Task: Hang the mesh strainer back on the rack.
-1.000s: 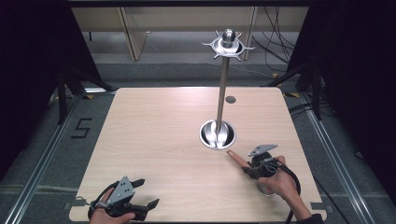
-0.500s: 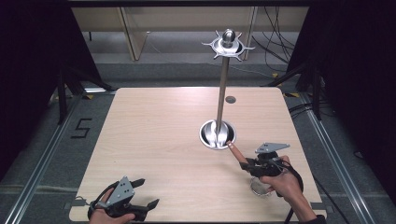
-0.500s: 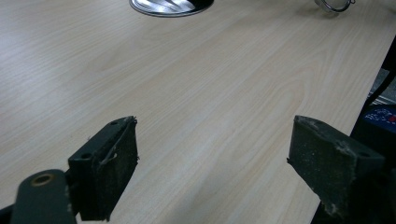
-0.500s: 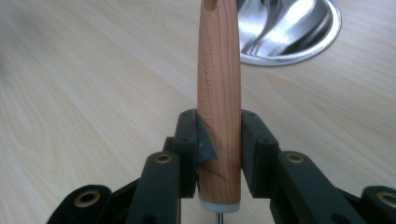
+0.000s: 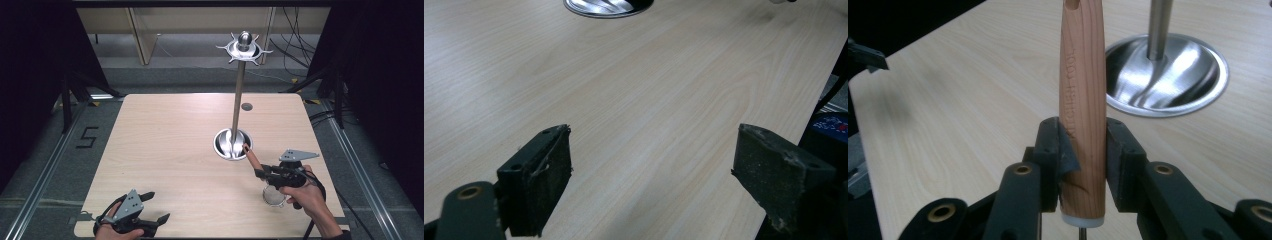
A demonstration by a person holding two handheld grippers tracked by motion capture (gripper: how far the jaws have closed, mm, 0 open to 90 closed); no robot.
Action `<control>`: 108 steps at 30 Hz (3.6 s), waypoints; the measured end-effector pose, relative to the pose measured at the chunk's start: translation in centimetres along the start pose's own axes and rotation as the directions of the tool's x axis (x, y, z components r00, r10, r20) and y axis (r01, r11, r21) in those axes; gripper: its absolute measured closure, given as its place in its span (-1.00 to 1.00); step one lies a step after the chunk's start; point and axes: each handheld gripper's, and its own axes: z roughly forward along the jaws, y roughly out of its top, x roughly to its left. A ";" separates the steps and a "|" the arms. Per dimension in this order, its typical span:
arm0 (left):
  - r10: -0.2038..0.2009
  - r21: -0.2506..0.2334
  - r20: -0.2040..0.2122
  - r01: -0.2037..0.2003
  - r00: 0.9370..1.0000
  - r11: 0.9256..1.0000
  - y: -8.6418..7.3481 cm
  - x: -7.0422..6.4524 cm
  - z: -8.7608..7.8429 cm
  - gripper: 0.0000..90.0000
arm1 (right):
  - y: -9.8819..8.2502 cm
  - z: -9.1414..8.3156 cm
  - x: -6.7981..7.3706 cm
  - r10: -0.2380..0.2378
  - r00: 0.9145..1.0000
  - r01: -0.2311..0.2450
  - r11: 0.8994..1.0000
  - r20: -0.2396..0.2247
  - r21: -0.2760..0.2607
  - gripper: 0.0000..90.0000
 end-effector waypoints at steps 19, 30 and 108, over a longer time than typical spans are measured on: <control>0.027 -0.001 0.009 -0.027 1.000 1.000 0.1 0.3 -0.1 -0.66 | 2.2 -0.3 1.5 0.021 0.994 -0.037 0.987 -0.104 -0.155 0.59; 0.053 0.010 0.007 -0.053 0.999 0.999 0.2 0.5 -0.2 -0.66 | 5.0 -0.5 2.2 -0.026 0.995 0.006 0.978 -0.092 -0.208 0.59; 0.028 0.008 0.013 -0.028 1.000 1.000 0.1 0.3 0.1 -0.66 | 16.9 -5.3 1.1 -0.019 1.000 0.012 0.895 -0.013 -0.446 0.59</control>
